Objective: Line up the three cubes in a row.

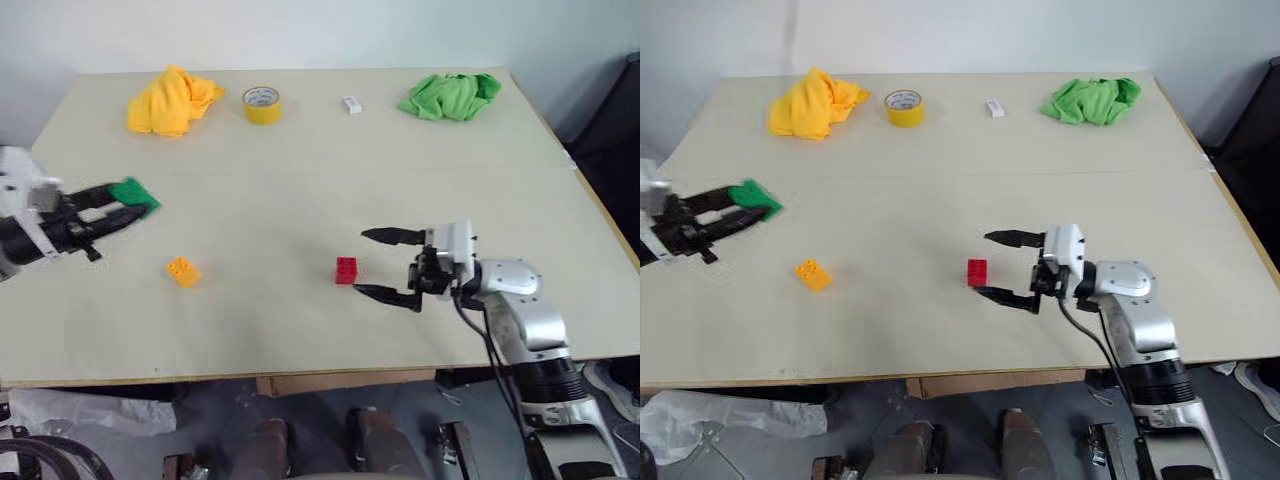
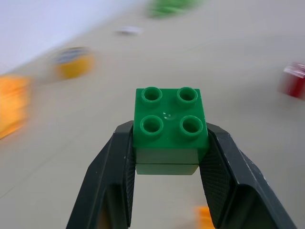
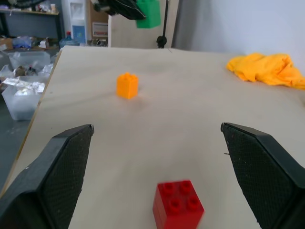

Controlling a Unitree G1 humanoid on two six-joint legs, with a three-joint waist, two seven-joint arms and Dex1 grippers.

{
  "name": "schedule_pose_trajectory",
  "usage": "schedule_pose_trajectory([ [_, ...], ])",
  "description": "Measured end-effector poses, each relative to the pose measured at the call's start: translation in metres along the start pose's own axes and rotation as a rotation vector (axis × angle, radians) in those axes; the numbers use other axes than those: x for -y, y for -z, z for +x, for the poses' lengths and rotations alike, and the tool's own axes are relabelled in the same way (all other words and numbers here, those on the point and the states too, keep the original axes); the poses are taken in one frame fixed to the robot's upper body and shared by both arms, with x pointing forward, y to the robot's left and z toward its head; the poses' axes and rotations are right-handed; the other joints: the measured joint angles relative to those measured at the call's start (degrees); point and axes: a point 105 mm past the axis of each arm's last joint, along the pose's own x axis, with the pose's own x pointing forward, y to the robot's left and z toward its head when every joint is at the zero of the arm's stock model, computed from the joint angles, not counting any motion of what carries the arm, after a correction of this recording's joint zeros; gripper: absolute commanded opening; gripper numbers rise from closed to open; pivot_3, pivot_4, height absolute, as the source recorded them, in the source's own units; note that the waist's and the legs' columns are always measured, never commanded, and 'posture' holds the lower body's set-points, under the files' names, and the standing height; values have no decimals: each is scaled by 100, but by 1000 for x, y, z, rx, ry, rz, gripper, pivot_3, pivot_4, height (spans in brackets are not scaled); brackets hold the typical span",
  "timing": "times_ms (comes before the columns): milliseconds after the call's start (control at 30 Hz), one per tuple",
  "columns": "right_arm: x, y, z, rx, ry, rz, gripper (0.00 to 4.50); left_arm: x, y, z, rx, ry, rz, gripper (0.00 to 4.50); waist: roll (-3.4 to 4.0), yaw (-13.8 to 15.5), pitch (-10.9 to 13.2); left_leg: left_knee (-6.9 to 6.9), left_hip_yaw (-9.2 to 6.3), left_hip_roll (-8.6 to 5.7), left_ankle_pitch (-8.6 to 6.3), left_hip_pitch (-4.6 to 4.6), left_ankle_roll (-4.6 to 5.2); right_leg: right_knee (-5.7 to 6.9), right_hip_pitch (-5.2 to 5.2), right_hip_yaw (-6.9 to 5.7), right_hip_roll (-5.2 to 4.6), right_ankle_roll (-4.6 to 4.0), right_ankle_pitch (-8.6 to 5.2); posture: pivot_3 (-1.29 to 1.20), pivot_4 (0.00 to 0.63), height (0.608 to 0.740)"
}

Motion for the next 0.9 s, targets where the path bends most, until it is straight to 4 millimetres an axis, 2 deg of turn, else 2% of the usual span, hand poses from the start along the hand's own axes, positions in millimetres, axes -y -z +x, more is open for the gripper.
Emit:
schedule_pose_trajectory([
  [100,13,-2,-20,-42,54,-18,4500,24,-5,44,-34,213,48,1494,-6,30,0,6,4,-1,3,0,2,3,2,2,8,3,1,0,150,740],
  [200,13,5,-36,-100,56,-23,4500,36,-4,88,-90,301,88,1494,-8,29,0,7,15,6,4,0,4,17,4,11,27,12,7,0,150,740],
  [333,9,13,-43,-116,76,-8,4500,65,15,127,-171,404,67,1494,-10,-80,1,0,38,18,3,-1,6,24,-16,28,38,13,7,0,150,740],
  [400,9,13,-43,-115,91,-15,4500,73,27,134,-232,432,90,1494,-11,-140,2,1,38,25,5,-3,2,25,-19,28,43,13,7,0,150,740],
  [533,1,13,-42,-104,104,-25,4500,69,44,146,-259,381,88,1494,-13,-115,3,23,34,26,11,-3,-8,44,-17,27,41,13,7,0,150,740],
  [767,-2,11,-39,-97,124,-39,4500,69,51,150,-244,396,91,1494,-15,-45,4,79,30,22,7,-6,-2,53,-11,28,36,13,7,0,150,740],
  [900,-3,12,-38,-88,131,-32,4500,49,50,151,-230,330,84,1494,-17,25,5,88,30,21,7,-6,-2,58,-11,26,36,13,7,0,150,740],
])
